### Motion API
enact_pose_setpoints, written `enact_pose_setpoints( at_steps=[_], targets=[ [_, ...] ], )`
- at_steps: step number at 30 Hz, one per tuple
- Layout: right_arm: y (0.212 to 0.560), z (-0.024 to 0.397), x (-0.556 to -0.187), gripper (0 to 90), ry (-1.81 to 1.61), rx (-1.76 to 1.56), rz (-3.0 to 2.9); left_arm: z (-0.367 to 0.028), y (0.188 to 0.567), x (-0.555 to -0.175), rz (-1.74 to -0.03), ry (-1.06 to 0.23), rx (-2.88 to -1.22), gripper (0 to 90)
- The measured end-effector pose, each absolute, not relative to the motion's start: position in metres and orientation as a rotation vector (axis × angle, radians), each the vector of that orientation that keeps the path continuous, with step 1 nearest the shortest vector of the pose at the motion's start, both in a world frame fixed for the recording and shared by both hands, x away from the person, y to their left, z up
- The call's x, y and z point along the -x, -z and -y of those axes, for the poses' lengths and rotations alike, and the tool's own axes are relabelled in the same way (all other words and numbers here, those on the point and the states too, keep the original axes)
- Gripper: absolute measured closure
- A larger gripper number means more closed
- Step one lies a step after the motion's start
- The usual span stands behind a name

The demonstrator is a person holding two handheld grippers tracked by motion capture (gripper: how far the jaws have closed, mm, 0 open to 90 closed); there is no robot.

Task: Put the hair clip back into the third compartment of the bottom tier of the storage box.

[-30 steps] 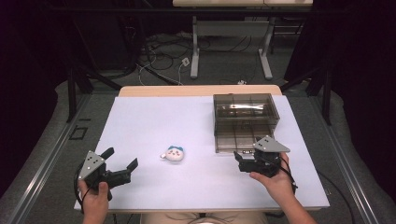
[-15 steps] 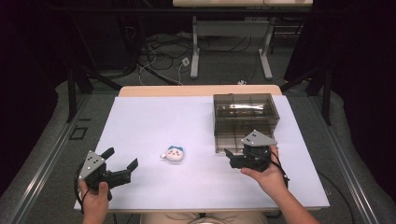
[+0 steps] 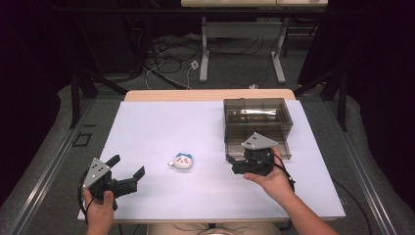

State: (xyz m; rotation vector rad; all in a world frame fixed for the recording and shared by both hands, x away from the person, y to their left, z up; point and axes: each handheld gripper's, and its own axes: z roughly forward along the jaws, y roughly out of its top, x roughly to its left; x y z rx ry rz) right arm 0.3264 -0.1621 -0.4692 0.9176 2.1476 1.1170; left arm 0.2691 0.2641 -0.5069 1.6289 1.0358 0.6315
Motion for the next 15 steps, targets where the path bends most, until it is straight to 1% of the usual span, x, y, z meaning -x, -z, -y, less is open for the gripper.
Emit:
enact_pose_setpoints(
  at_steps=[3,15],
  targets=[
    [0.468,0.156,-0.328,14.4,-1.113,-0.893,-2.165,-0.264,0.507,-0.269,-1.033,-0.629,-1.631,0.4],
    [0.468,0.135,-0.333,14.5,-1.084,-0.809,-2.236,-0.264,0.507,-0.269,-1.033,-0.623,-1.636,0.4]
  ],
)
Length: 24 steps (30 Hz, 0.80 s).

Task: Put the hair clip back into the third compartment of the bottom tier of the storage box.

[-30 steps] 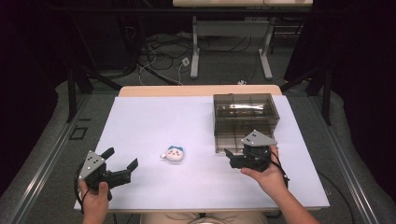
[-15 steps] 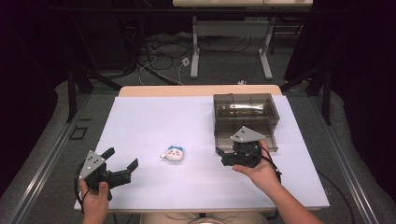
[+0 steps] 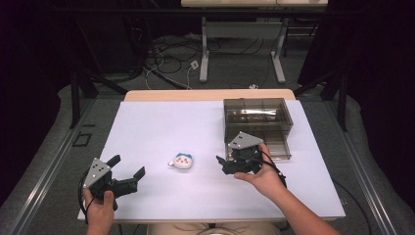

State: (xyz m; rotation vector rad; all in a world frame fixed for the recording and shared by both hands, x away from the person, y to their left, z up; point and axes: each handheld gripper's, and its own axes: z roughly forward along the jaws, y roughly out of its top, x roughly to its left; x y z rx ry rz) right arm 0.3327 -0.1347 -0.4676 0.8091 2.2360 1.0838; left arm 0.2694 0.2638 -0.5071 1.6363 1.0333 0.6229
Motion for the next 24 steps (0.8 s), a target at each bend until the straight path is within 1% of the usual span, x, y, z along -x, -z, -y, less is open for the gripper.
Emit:
enact_pose_setpoints(
  at_steps=[24],
  targets=[
    [0.467,0.089,-0.345,15.3,-1.041,-0.650,-2.374,-0.264,0.508,-0.270,-1.027,-0.625,-1.644,0.4]
  ],
)
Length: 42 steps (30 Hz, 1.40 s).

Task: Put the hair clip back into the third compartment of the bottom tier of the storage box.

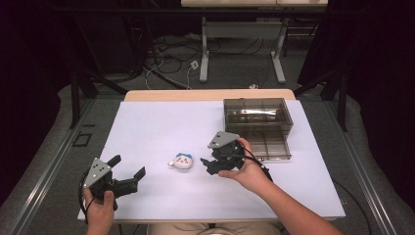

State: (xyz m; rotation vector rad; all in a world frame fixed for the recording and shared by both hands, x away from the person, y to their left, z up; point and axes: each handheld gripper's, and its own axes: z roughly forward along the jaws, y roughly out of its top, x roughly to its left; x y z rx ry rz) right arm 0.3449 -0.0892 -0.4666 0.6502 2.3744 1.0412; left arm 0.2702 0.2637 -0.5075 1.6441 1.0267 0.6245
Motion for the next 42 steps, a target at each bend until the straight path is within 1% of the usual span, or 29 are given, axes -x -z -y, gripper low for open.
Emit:
enact_pose_setpoints(
  at_steps=[13,25,42],
  targets=[
    [0.472,0.066,-0.351,16.5,-1.013,-0.560,-2.414,-0.264,0.508,-0.270,-1.032,-0.618,-1.642,0.4],
    [0.476,0.050,-0.355,18.5,-0.992,-0.541,-2.447,-0.264,0.508,-0.270,-1.029,-0.617,-1.645,0.4],
    [0.493,0.028,-0.369,18.9,-0.910,-0.484,-2.503,-0.264,0.509,-0.271,-1.028,-0.615,-1.653,0.4]
  ],
)
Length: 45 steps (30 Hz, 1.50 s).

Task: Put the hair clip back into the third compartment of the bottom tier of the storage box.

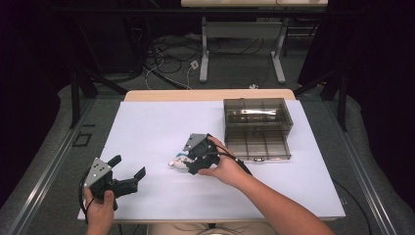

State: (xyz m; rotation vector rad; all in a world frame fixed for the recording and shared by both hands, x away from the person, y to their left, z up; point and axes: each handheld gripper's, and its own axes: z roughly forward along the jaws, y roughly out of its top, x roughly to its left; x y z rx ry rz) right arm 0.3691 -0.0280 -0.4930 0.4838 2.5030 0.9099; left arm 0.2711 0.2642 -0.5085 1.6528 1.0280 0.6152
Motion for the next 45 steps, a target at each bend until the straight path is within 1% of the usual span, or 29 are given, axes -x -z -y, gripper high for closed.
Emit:
enact_pose_setpoints(
  at_steps=[5,15,30,38,45],
  targets=[
    [0.497,0.020,-0.373,18.4,-0.895,-0.464,-2.518,-0.264,0.509,-0.272,-1.031,-0.610,-1.652,0.4],
    [0.506,0.008,-0.379,22.4,-0.875,-0.435,-2.570,-0.265,0.509,-0.272,-1.032,-0.609,-1.651,0.4],
    [0.516,-0.006,-0.383,23.5,-0.866,-0.388,-2.621,-0.265,0.509,-0.273,-1.036,-0.612,-1.659,0.4],
    [0.525,-0.009,-0.388,27.1,-0.834,-0.399,-2.662,-0.265,0.510,-0.273,-1.042,-0.603,-1.653,0.4],
    [0.530,-0.009,-0.394,27.9,-0.824,-0.410,-2.690,-0.265,0.510,-0.273,-1.041,-0.604,-1.655,0.4]
  ],
)
